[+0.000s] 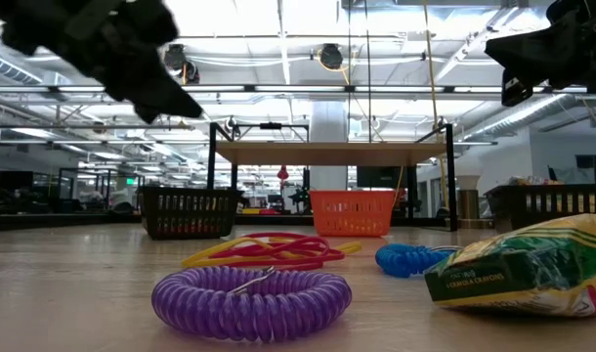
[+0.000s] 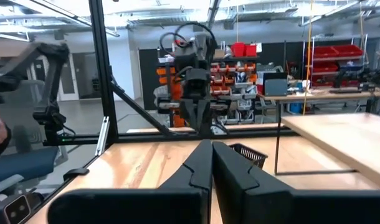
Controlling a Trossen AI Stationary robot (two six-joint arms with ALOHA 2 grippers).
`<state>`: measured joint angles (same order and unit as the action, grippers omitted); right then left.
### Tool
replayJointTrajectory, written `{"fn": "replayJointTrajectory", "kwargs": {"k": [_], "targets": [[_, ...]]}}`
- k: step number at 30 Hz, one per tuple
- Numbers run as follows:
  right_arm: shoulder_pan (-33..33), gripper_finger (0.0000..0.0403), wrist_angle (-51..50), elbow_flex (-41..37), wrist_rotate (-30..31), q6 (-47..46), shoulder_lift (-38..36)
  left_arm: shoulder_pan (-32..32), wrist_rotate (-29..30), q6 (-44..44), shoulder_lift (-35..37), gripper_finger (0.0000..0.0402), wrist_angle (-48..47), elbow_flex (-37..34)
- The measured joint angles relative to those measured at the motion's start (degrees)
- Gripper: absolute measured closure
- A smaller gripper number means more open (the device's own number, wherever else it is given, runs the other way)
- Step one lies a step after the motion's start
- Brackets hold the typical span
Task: Pick & Place Office Desk Supplies
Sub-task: Put the red rubberband into the left black bin
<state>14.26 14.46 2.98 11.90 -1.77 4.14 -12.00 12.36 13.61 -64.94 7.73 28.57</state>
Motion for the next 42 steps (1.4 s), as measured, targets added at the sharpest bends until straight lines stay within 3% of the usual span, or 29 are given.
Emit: {"fn": "replayJointTrajectory", "kwargs": {"k": [5,11,17,23,32,42], "targets": [[0.0,0.0399,-2.08,-0.04,-0.03,-1.79,0.04,-1.86,-3.62,-2.21,-15.95,0.0375,0.05,9.73],[0.02,0.0399,-3.21,-0.04,-0.04,-2.04,0.04,-4.02,-10.62,-5.75,-29.67,0.0295,-0.06,17.97],[0.02,0.0399,-3.21,-0.07,-0.04,-2.06,0.04,-3.9,-12.42,-3.81,-37.58,0.0222,-5.87,24.61],[0.02,0.0399,-3.21,-0.11,-0.04,-2.06,0.07,-4.62,-12.79,-1.74,-42.03,0.0198,-12.06,28.76],[0.02,0.04,-3.17,-0.09,-0.04,-2.09,0.04,-4.04,-10.77,0.26,-42.74,0.0246,-12.33,29.08],[0.02,0.0399,-3.19,-0.09,-0.04,-2.06,0.06,-3.5,-10.82,-2.95,-42.74,0.0392,-12.7,29.08]]}}
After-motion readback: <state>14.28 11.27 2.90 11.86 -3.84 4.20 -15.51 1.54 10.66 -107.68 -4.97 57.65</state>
